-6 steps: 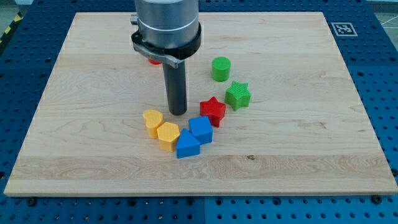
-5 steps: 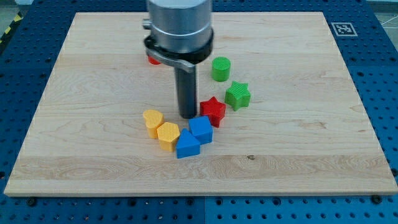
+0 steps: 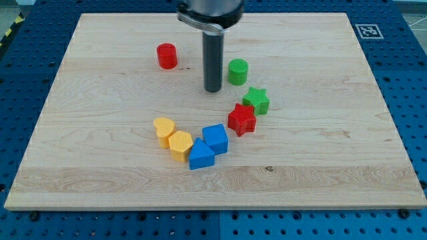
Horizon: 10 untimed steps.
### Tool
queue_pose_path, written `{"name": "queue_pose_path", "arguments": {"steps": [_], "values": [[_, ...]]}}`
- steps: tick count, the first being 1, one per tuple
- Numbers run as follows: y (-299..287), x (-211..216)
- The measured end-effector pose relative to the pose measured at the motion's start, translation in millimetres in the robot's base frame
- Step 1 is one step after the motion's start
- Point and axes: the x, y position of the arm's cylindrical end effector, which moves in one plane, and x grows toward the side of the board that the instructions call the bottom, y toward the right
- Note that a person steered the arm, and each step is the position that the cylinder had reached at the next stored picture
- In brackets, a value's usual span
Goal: Push the red circle towards the yellow heart
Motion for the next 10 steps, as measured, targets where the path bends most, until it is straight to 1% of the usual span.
{"name": "queue_pose_path", "arguments": {"steps": [2, 3, 4, 5, 6, 7, 8, 9, 10], "values": [[-31, -97], [-64, -125], [-102, -133], [-118, -130], [-115, -126], [-92, -124], [-70, -103], [-65, -62], [-65, -41]]}}
